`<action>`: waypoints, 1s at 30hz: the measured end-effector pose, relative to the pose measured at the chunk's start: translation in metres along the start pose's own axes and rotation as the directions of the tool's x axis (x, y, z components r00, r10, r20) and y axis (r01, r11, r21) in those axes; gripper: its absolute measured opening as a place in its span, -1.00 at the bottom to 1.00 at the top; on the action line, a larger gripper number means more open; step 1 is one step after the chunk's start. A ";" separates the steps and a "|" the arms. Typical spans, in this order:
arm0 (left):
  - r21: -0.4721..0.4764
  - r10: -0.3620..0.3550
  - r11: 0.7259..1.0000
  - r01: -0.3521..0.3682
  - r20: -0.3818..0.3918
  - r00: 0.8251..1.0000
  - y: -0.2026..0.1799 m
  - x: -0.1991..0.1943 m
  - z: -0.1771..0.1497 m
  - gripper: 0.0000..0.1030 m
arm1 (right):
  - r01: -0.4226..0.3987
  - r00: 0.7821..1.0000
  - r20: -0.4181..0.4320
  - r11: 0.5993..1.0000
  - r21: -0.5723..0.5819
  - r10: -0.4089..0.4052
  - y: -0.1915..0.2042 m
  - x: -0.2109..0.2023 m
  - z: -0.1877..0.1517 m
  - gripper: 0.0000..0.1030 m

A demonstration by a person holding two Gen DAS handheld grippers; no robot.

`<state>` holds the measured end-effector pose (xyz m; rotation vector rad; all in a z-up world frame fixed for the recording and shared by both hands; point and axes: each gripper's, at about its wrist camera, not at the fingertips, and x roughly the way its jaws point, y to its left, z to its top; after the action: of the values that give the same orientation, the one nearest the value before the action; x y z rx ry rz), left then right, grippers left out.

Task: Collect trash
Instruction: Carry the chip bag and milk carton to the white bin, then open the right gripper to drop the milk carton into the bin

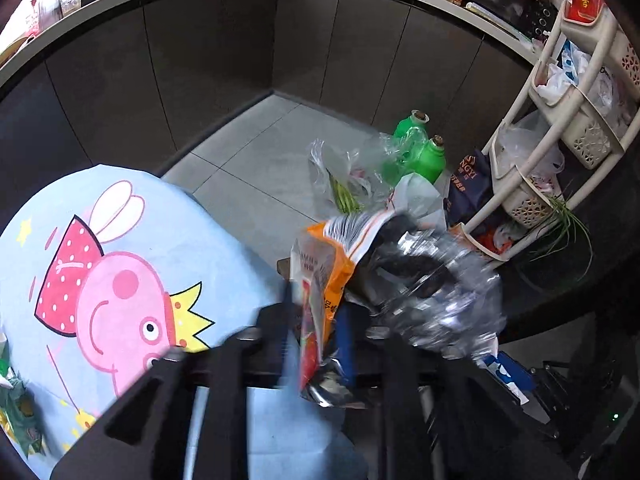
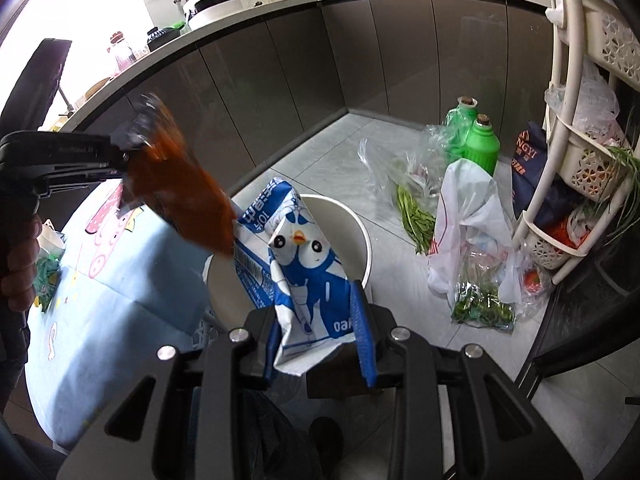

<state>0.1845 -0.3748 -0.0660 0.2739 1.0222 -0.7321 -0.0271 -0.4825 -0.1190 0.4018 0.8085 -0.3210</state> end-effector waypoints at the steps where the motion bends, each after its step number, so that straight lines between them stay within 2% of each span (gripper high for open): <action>1: -0.006 0.009 1.000 -0.009 0.017 1.000 0.000 -0.003 0.000 0.07 | -0.001 1.000 -0.002 1.000 0.002 0.001 0.000 0.001 0.000 -0.39; 3: -0.010 0.013 1.000 -0.013 0.058 0.998 0.004 -0.012 -0.001 0.18 | -0.003 1.000 -0.004 1.000 0.007 0.003 -0.001 0.003 -0.001 -0.39; 7: -0.020 0.012 1.000 -0.011 0.082 0.997 0.007 -0.024 0.002 0.19 | -0.016 1.000 -0.007 1.000 0.007 0.016 0.001 0.007 -0.001 -0.39; 12: -0.044 0.015 0.999 -0.011 0.100 0.995 0.014 -0.034 0.000 0.32 | -0.019 1.000 -0.009 1.000 -0.003 0.019 0.005 0.013 0.001 -0.39; 20: -0.075 0.016 0.997 -0.007 0.118 0.993 0.025 -0.043 0.000 0.33 | 0.017 1.000 0.010 1.000 0.004 -0.017 0.003 0.011 0.008 -0.38; 30: -0.085 0.006 0.996 0.004 0.120 0.993 0.026 -0.044 -0.002 0.33 | 0.010 1.000 0.008 1.000 0.002 -0.011 0.002 0.009 0.010 -0.38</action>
<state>0.1870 -0.3357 -0.0326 0.1550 0.9356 -0.6939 -0.0139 -0.4868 -0.1195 0.3978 0.8027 -0.3330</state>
